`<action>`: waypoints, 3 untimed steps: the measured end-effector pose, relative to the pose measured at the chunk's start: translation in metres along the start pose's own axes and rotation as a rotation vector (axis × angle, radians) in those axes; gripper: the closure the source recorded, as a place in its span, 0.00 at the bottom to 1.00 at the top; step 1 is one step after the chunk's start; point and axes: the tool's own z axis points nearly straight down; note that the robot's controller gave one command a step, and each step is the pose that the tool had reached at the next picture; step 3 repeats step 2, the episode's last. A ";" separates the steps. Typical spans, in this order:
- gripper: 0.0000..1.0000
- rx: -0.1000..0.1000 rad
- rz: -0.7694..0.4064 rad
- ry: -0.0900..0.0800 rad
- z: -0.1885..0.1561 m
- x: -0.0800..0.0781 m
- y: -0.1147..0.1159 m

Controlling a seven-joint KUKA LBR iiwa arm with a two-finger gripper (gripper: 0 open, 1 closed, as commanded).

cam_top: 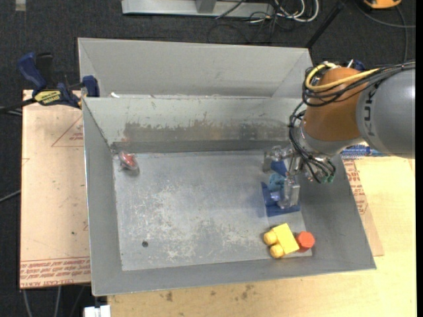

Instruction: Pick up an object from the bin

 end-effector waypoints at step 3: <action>1.00 0.006 0.002 -0.012 -0.113 -0.004 0.000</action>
Offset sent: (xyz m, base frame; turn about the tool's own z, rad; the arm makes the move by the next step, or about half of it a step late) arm 0.0000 0.0000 0.0000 0.0000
